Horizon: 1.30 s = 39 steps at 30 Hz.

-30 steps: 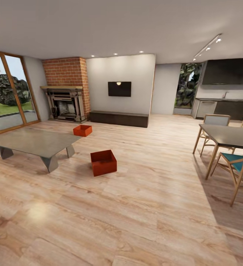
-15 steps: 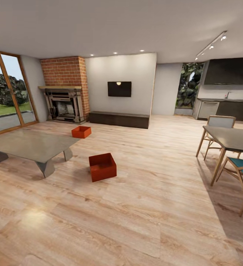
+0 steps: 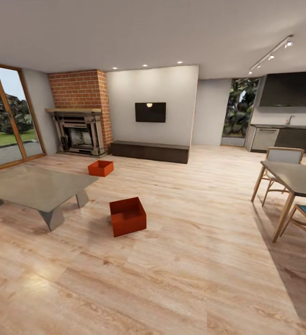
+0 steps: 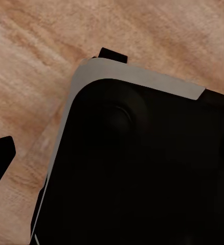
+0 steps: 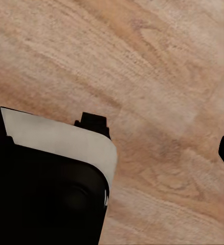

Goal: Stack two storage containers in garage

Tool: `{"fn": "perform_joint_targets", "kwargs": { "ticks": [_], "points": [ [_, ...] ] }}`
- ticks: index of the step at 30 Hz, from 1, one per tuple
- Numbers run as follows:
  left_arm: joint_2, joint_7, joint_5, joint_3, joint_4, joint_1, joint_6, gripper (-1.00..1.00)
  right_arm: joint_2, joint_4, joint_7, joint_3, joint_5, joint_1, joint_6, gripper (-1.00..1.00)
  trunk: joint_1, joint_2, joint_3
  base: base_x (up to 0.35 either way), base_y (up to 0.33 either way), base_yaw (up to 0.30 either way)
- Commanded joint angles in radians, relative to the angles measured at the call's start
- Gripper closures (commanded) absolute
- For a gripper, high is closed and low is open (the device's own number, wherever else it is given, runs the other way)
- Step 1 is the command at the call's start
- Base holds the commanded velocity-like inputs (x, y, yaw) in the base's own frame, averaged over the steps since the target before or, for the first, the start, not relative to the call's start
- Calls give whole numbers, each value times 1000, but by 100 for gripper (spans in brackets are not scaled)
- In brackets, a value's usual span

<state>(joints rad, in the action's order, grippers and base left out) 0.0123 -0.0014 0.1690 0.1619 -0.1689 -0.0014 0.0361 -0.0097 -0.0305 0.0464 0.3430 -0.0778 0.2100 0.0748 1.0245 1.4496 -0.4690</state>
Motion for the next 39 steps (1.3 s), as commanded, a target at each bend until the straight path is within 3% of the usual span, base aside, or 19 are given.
{"fn": "perform_joint_targets", "kwargs": {
  "ticks": [1, 39],
  "points": [
    [0, 0, 11, 1, -1, 0, 4, -100, 0, -3, 1, 8, -8, 1, 6, -100, 1, 0, -1, 324, 0, 0],
    [0, 0, 11, 1, -1, 0, 3, -100, 5, -3, 2, 8, -10, 1, 3, -100, 1, 0, -1, 324, 0, 15]
  ]
}}
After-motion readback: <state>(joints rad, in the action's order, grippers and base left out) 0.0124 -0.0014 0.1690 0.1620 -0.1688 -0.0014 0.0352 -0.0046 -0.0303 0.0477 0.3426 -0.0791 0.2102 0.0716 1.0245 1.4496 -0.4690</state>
